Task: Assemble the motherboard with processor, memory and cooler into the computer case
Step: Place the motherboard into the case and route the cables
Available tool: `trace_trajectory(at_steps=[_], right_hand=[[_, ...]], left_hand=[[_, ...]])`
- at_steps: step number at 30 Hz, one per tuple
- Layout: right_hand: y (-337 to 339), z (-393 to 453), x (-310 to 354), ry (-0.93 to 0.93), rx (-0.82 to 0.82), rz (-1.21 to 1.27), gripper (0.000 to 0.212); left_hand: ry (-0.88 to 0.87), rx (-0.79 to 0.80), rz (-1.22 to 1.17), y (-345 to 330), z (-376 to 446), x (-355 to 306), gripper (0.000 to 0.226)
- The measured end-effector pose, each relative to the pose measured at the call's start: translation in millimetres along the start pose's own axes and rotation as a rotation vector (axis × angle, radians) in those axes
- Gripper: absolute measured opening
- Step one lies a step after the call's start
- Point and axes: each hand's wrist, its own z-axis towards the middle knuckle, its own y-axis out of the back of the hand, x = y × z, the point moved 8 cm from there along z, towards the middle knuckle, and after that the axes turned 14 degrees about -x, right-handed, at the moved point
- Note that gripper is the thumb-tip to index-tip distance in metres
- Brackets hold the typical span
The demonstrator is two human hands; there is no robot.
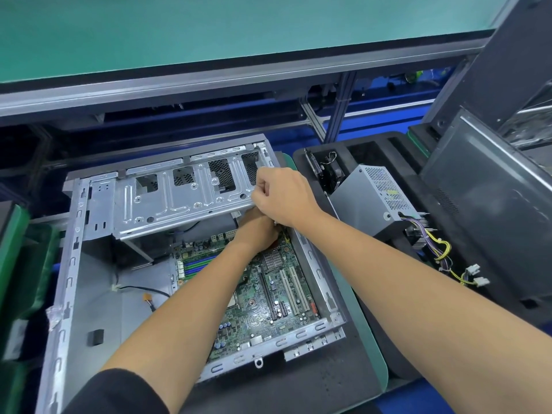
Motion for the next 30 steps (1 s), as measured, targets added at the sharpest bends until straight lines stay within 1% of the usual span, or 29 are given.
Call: trace_trajectory(at_steps=[3,6,7,11,15,18,21,24,30], right_hand=[[0.0,-0.4,0.7,0.005,0.002,-0.005,0.012],[0.9,-0.6,1.8,0.011,-0.003,-0.005,0.012],[1.3,-0.7,2.0,0.012,-0.005,-0.002,0.012],[1.0,-0.5,2.3,0.014,0.002,-0.002,0.012],[1.2,-0.4,1.3,0.008,0.0,0.003,0.012],[1.2,-0.7,0.9,0.006,-0.004,0.01,0.011],[1.4,-0.9,0.6,0.001,-0.002,0.012,0.011],[1.4,-0.7,1.0,-0.002,0.0,0.022,0.011],[0.7,-0.6,0.6,-0.005,-0.006,0.021,0.011]], left_hand=[[0.03,0.022,-0.017,0.2,1.2,0.0,0.01],[0.049,0.086,0.0,-1.8,1.9,0.1,0.025],[0.053,0.087,0.002,-1.2,1.7,0.0,0.028],[0.098,0.08,-0.037,-2.8,-2.0,4.8,0.021],[0.146,0.052,-0.139,0.6,-1.1,9.6,0.029],[0.123,0.027,-0.07,6.9,-0.5,8.5,0.025],[0.106,-0.021,-0.049,12.3,-1.2,8.3,0.017],[0.1,-0.046,-0.07,16.6,-2.2,8.1,0.016],[0.096,-0.013,-0.179,13.4,-2.7,8.1,0.011]])
